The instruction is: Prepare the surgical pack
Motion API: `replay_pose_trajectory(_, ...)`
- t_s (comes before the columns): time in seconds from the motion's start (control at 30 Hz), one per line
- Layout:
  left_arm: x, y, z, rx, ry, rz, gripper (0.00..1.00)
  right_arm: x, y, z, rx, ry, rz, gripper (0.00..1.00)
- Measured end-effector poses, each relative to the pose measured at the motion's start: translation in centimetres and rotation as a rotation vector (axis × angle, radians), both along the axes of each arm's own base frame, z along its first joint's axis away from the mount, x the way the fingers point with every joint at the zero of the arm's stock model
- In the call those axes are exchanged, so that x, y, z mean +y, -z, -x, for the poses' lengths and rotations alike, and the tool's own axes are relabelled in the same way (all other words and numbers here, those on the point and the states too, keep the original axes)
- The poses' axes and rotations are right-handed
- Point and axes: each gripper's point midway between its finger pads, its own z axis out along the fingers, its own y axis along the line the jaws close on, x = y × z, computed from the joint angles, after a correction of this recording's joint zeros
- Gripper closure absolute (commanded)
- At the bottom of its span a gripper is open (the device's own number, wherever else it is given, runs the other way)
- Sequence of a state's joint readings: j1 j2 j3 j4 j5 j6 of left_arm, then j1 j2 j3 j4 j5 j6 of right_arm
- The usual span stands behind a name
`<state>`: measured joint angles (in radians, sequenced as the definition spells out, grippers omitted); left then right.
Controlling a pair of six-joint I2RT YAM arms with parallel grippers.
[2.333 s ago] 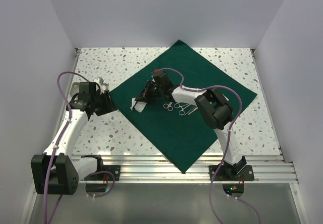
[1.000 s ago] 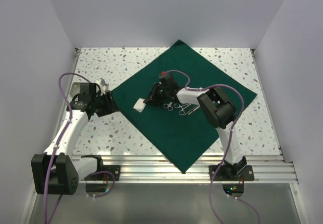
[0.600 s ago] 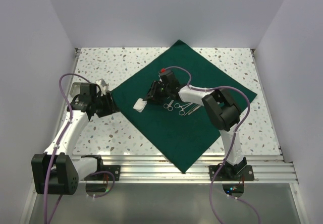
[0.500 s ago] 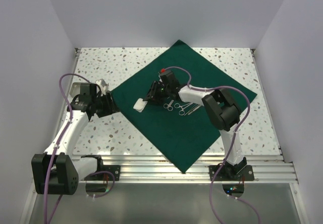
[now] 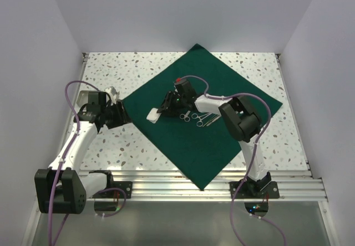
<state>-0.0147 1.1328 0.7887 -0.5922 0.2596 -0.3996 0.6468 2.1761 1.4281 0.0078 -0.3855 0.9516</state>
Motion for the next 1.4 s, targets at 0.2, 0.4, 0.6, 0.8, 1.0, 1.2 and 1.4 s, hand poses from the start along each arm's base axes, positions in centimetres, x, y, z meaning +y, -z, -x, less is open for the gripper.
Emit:
replay_pose_trajectory(0.2,-0.1,0.0,0.0,0.000,0.002,0.002,0.45,0.5,0.4,-0.3,0.016,0.001,-0.014,0.55)
replay_pose_trajectory(0.4,-0.1,0.0,0.0,-0.001,0.004,0.005,0.45,1.1,0.3,-0.7,0.020,-0.001,-0.028,0.57)
replay_pose_trajectory(0.6,-0.1,-0.1,-0.1,-0.006,0.004,0.006,0.45,1.3,0.3,-0.9,0.020,-0.004,-0.023,0.64)
replay_pose_trajectory(0.8,-0.4,-0.2,-0.2,-0.010,0.013,0.017,0.44,1.3,0.9,-0.8,0.025,-0.018,-0.003,0.81)
replay_pose_trajectory(1.0,-0.9,-0.4,-0.7,-0.029,0.034,0.046,0.43,1.2,0.8,-0.8,0.019,-0.036,0.008,0.99)
replay_pose_trajectory(1.2,-2.4,-1.6,-1.5,-0.085,0.091,0.119,0.39,0.9,-0.3,-0.5,0.016,-0.096,-0.021,1.00)
replay_pose_trajectory(1.4,-5.7,-4.4,-2.4,-0.198,0.235,0.285,0.37,-3.4,-4.8,2.3,0.015,-0.190,-0.108,1.00)
